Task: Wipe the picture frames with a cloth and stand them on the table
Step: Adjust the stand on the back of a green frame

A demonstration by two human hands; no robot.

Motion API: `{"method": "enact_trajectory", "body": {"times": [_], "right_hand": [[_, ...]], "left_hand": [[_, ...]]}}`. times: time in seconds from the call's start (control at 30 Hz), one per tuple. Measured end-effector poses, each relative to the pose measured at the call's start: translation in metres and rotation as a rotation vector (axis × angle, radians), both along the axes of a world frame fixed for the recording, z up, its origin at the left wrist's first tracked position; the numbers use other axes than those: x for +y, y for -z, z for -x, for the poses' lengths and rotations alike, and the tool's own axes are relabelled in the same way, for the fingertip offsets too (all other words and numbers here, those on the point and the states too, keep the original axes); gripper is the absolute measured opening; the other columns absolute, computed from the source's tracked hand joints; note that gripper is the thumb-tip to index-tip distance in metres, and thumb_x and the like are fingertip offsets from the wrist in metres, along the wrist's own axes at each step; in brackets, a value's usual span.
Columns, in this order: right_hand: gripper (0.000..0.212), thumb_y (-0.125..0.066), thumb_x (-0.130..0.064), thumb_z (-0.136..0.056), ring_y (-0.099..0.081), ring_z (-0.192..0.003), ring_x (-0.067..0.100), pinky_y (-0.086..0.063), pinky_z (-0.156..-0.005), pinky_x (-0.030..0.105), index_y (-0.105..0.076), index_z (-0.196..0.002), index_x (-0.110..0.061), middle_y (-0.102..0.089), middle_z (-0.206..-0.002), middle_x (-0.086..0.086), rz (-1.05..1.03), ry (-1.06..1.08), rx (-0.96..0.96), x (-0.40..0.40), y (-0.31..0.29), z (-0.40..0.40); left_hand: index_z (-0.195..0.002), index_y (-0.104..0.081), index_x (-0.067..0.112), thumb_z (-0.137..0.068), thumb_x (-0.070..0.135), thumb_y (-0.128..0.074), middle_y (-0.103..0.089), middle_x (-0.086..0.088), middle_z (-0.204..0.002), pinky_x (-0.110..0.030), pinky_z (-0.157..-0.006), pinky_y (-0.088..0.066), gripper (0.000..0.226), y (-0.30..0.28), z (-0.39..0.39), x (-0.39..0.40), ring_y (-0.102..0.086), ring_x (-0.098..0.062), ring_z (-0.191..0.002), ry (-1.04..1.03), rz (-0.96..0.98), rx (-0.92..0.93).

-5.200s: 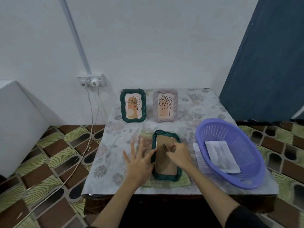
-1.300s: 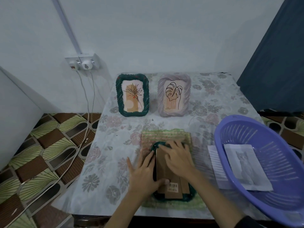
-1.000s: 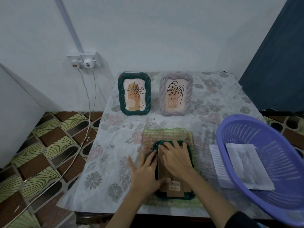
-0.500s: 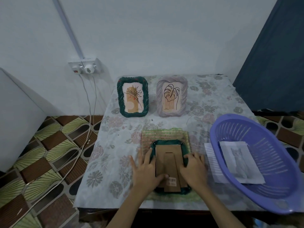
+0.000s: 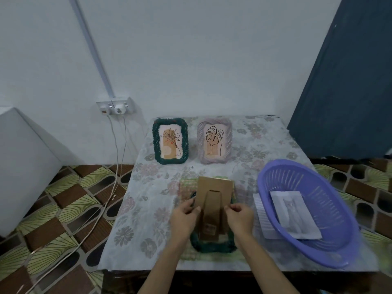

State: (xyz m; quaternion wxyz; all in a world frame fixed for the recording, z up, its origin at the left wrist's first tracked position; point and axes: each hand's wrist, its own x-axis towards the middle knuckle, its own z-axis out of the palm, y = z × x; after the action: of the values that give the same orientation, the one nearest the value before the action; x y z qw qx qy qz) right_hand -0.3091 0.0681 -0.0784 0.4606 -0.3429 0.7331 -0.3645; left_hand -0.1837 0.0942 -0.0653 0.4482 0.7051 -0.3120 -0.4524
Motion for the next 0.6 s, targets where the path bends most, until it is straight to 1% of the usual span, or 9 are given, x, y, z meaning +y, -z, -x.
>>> {"method": "enact_trajectory", "body": {"times": [0.07, 0.1, 0.17, 0.27, 0.33, 0.4, 0.47, 0.53, 0.6], "right_hand": [[0.003, -0.063, -0.01, -0.085, -0.052, -0.073, 0.015, -0.039, -0.059, 0.026, -0.061, -0.086, -0.008, -0.06, -0.086, 0.007, 0.044, -0.037, -0.032, 0.004, -0.02, 0.009], [0.004, -0.064, -0.009, -0.085, -0.053, -0.076, 0.016, -0.04, -0.064, 0.026, -0.062, -0.088, -0.008, -0.06, -0.087, 0.006, 0.06, -0.052, -0.054, 0.005, -0.029, 0.013], [0.014, -0.064, -0.006, -0.084, -0.054, -0.086, 0.018, -0.041, -0.075, 0.027, -0.065, -0.098, -0.004, -0.06, -0.093, 0.006, 0.078, -0.083, -0.091, 0.008, -0.048, 0.02], [0.017, -0.062, -0.005, -0.085, -0.053, -0.091, 0.02, -0.04, -0.077, 0.028, -0.065, -0.101, -0.001, -0.06, -0.095, 0.006, 0.049, -0.121, -0.168, 0.018, -0.072, 0.027], [0.009, -0.062, -0.006, -0.085, -0.055, -0.083, 0.019, -0.04, -0.066, 0.027, -0.064, -0.094, -0.004, -0.062, -0.087, 0.006, 0.04, -0.141, -0.23, 0.024, -0.083, 0.033], [0.004, -0.064, -0.008, -0.084, -0.054, -0.072, 0.016, -0.037, -0.059, 0.026, -0.064, -0.086, -0.005, -0.061, -0.077, 0.004, 0.046, -0.175, -0.238, 0.031, -0.089, 0.039], [0.007, -0.067, -0.011, -0.082, -0.051, -0.066, 0.015, -0.037, -0.059, 0.026, -0.064, -0.079, -0.006, -0.061, -0.072, 0.004, 0.058, -0.196, -0.224, 0.036, -0.092, 0.045], [0.012, -0.069, -0.012, -0.08, -0.049, -0.063, 0.015, -0.038, -0.06, 0.026, -0.062, -0.072, -0.007, -0.059, -0.068, 0.005, 0.069, -0.193, -0.23, 0.04, -0.094, 0.049], [0.019, -0.07, -0.012, -0.08, -0.047, -0.06, 0.016, -0.038, -0.06, 0.026, -0.057, -0.066, -0.008, -0.057, -0.065, 0.006, 0.075, -0.188, -0.258, 0.042, -0.096, 0.052]], "left_hand": [[-0.123, -0.06, 0.005, -0.088, 0.002, -0.061, -0.061, -0.004, -0.113, -0.027, -0.082, -0.049, 0.035, -0.017, -0.009, 0.004, -0.058, -0.019, -0.102, 0.007, 0.017, 0.084], [-0.12, -0.062, 0.005, -0.086, 0.002, -0.063, -0.063, -0.008, -0.116, -0.026, -0.08, -0.051, 0.033, -0.023, -0.015, 0.006, -0.059, -0.022, -0.106, 0.023, 0.034, 0.11], [-0.114, -0.065, 0.003, -0.083, 0.002, -0.066, -0.065, -0.017, -0.115, -0.02, -0.069, -0.053, 0.031, -0.036, -0.02, 0.014, -0.062, -0.023, -0.097, 0.041, 0.057, 0.159], [-0.103, -0.067, 0.003, -0.08, 0.001, -0.069, -0.066, -0.015, -0.106, -0.017, -0.055, -0.052, 0.024, -0.052, -0.019, 0.027, -0.062, -0.019, -0.082, 0.007, 0.068, 0.245], [-0.1, -0.066, 0.005, -0.078, 0.001, -0.071, -0.067, -0.015, -0.101, -0.017, -0.051, -0.052, 0.022, -0.06, -0.018, 0.034, -0.063, -0.019, -0.078, -0.016, 0.068, 0.306], [-0.105, -0.065, 0.003, -0.077, 0.0, -0.071, -0.068, -0.014, -0.094, -0.016, -0.048, -0.051, 0.028, -0.066, -0.017, 0.041, -0.063, -0.019, -0.073, -0.019, 0.064, 0.365], [-0.106, -0.066, 0.002, -0.076, 0.002, -0.072, -0.07, -0.011, -0.085, -0.015, -0.046, -0.049, 0.031, -0.071, -0.016, 0.047, -0.064, -0.017, -0.067, 0.004, 0.046, 0.393], [-0.101, -0.068, 0.001, -0.076, 0.005, -0.073, -0.07, -0.006, -0.071, -0.017, -0.047, -0.048, 0.026, -0.076, -0.014, 0.053, -0.062, -0.013, -0.056, 0.03, 0.029, 0.395], [-0.097, -0.069, 0.004, -0.077, 0.011, -0.073, -0.069, -0.003, -0.067, -0.02, -0.051, -0.045, 0.021, -0.079, -0.014, 0.057, -0.06, -0.012, -0.052, 0.071, 0.0, 0.399]]}}
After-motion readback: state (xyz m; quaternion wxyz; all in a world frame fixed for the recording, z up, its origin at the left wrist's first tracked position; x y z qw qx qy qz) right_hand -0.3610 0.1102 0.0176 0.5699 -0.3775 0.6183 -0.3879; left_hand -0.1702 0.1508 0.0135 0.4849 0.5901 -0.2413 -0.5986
